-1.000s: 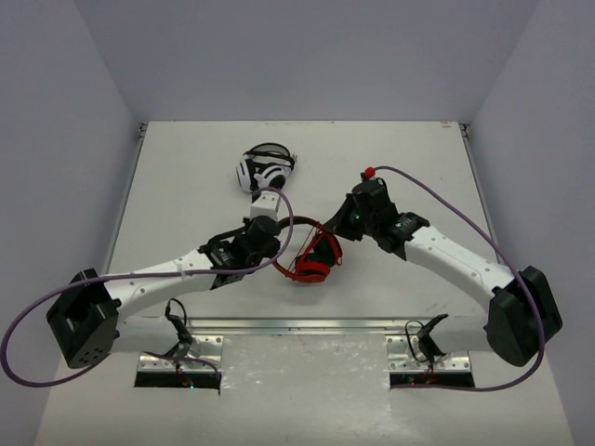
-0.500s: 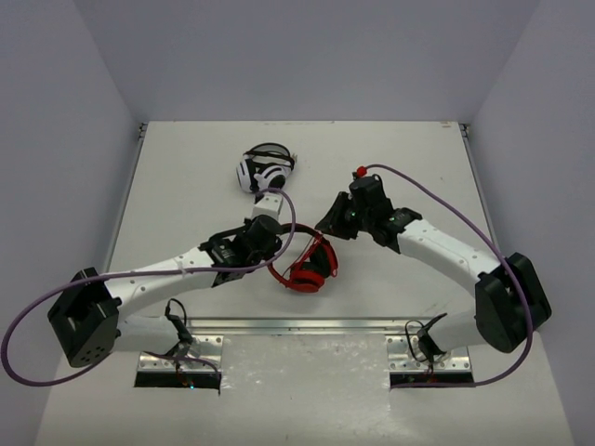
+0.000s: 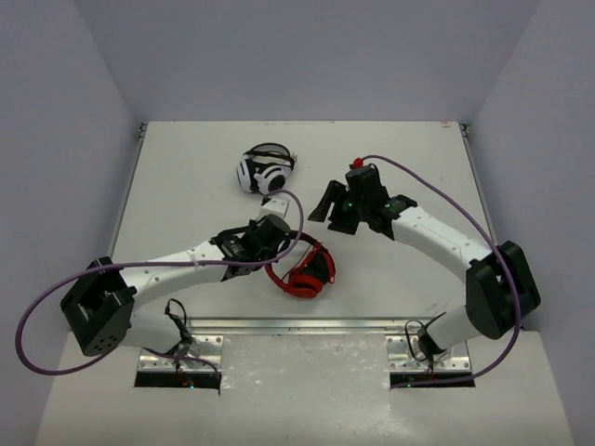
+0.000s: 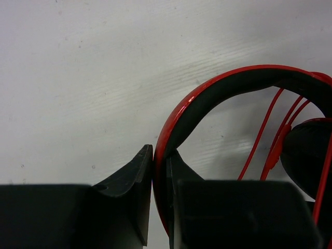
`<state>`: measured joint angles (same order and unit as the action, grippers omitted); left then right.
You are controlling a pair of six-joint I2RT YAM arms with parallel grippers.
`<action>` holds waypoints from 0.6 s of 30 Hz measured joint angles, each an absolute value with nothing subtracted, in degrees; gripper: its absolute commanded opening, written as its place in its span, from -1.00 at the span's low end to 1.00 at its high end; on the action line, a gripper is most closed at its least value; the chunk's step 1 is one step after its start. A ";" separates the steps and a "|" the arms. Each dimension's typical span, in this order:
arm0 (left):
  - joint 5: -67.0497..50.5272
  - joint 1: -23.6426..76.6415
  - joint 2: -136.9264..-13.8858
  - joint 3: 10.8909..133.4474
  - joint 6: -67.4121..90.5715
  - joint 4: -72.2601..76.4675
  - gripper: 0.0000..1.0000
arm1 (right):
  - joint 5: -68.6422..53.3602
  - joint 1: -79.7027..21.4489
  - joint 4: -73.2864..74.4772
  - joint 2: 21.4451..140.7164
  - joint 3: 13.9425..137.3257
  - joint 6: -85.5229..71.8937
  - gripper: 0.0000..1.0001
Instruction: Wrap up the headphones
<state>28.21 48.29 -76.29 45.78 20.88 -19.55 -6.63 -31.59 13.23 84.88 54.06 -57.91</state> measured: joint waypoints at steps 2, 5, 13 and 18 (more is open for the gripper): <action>28.23 48.29 -76.55 45.78 20.86 -19.68 -0.99 | -6.70 -30.72 15.09 85.23 57.23 -56.97 0.45; 28.25 48.29 -76.62 45.78 20.93 -19.44 -0.99 | -7.03 -28.60 17.26 85.21 61.91 -55.57 0.50; 25.98 47.62 -76.64 45.78 18.70 -15.92 -0.99 | -8.62 -20.05 23.31 80.05 66.30 -49.98 0.98; 19.90 46.19 -79.07 49.23 13.04 -14.48 -0.99 | -11.49 -17.89 25.56 71.13 62.33 -43.92 0.98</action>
